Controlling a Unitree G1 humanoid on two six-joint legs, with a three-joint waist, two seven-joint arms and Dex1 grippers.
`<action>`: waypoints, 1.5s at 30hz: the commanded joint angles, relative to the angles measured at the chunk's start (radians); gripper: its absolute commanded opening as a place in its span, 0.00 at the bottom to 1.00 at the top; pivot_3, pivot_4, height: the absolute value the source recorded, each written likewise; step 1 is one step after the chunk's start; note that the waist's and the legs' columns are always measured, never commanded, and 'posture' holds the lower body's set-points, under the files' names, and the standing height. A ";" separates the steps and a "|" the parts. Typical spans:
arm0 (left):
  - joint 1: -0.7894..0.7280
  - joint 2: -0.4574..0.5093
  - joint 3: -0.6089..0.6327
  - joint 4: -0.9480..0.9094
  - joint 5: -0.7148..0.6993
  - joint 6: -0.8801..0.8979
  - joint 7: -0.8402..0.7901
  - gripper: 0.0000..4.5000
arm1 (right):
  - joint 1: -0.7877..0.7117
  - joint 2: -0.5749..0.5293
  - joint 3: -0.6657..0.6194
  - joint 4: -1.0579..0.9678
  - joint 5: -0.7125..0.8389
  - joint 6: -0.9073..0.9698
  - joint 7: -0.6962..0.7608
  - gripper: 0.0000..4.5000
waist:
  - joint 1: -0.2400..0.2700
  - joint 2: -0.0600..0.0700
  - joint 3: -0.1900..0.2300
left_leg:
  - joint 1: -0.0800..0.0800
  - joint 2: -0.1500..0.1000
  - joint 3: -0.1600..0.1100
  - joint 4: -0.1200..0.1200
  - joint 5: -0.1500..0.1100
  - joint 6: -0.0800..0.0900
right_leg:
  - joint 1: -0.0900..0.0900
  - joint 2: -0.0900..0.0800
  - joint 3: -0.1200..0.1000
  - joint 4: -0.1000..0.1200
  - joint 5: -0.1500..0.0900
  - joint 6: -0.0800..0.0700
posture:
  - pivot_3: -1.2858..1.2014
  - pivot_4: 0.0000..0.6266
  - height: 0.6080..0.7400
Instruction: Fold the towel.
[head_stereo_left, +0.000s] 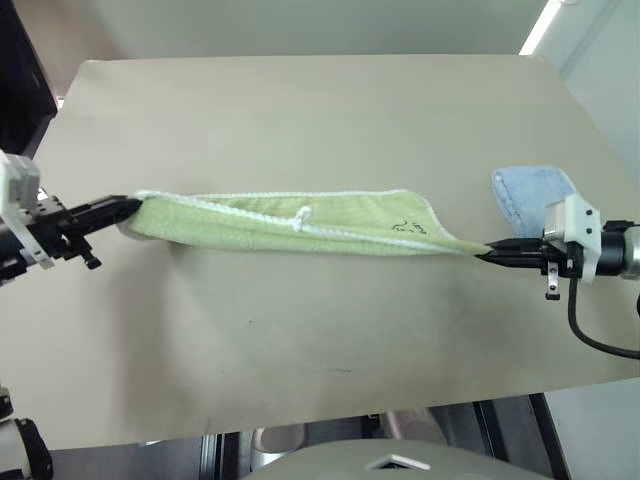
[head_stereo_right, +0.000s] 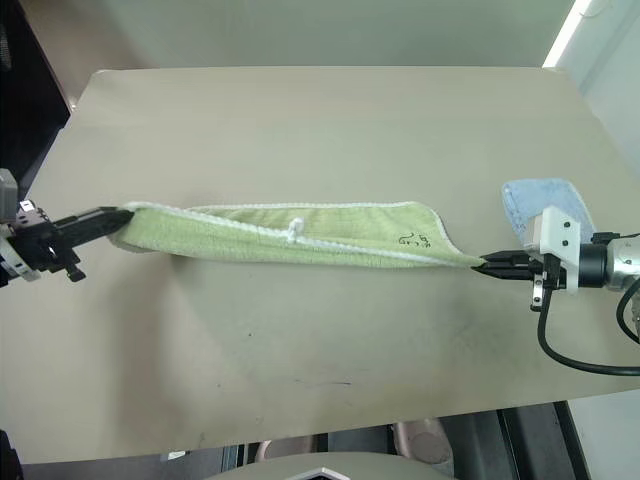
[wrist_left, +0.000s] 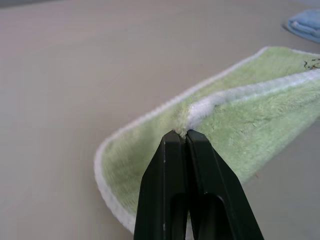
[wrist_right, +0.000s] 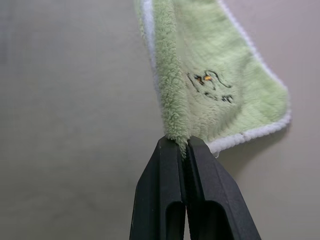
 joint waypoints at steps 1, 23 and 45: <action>0.001 0.010 0.010 -0.046 0.005 0.013 0.030 0.00 | -0.040 0.015 -0.007 -0.014 0.006 0.000 -0.011 0.00 | -0.001 0.000 0.000 | 0.001 0.000 0.000 0.001 0.001 0.001 | 0.001 0.000 0.000 0.000 0.002 0.000 | 0.52 0.24 1.00; -0.417 -0.124 -0.261 0.502 0.356 -0.356 0.264 0.00 | -0.635 0.292 0.247 0.826 -0.420 -0.315 -0.170 0.00 | -0.003 0.000 0.000 | -0.005 0.004 -0.009 -0.004 0.006 0.008 | -0.013 0.001 0.000 -0.001 0.018 0.005 | 0.52 0.24 1.00; -0.425 -0.125 -0.255 0.576 0.390 -0.398 0.307 1.00 | -0.634 0.259 0.214 0.896 -0.504 -0.478 -0.306 0.99 | -0.004 0.000 0.000 | -0.007 0.004 -0.010 -0.003 0.006 0.009 | -0.014 0.000 -0.001 -0.001 0.020 -0.001 | 0.52 0.24 1.00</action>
